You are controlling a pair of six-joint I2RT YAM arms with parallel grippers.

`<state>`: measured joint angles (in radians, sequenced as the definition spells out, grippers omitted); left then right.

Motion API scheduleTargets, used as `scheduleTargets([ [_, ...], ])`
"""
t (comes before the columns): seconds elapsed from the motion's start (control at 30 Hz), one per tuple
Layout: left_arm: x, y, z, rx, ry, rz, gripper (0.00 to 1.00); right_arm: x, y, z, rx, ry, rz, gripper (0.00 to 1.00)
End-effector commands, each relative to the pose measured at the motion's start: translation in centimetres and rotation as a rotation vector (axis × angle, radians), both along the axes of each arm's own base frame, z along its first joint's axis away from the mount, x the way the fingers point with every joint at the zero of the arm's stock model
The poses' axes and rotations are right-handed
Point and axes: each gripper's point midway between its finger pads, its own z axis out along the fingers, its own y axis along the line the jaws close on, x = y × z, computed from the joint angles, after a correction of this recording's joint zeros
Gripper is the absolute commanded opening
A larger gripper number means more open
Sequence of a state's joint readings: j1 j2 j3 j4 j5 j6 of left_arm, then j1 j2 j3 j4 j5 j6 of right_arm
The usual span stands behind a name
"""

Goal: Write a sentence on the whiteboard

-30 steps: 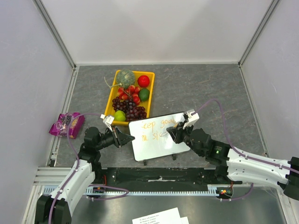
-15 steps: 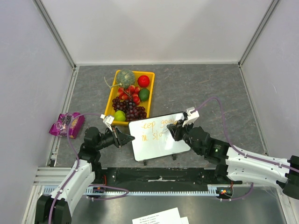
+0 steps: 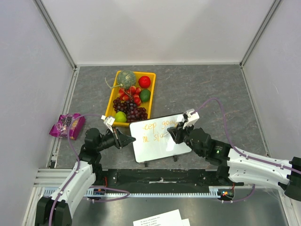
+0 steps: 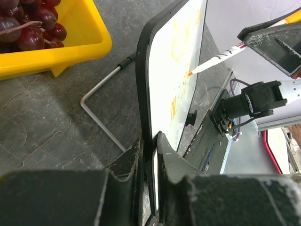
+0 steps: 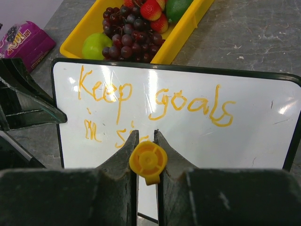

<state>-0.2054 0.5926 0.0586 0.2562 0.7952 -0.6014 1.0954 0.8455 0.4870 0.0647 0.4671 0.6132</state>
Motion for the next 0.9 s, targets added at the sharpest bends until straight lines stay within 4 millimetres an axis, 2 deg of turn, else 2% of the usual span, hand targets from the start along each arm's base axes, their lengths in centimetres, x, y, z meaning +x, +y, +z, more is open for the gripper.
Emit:
scheduleTargets([
  [0.0,0.7,0.2,0.3,0.016,-0.057,0.019,0.02,-0.6,-1.3,-3.2,-0.098,0.058,-0.003,0.00],
  [0.47,0.7,0.2,0.3,0.016,-0.060,0.018,0.02,-1.7,-2.1,-5.1,-0.109,0.106,0.017,0.00],
  [0.67,0.7,0.2,0.3,0.016,-0.060,0.018,0.02,-1.7,-1.1,-4.7,-0.072,0.108,0.038,0.00],
  [0.87,0.6,0.2,0.4,0.015,-0.060,0.017,0.02,-1.0,0.5,-3.4,-0.013,0.091,0.035,0.00],
])
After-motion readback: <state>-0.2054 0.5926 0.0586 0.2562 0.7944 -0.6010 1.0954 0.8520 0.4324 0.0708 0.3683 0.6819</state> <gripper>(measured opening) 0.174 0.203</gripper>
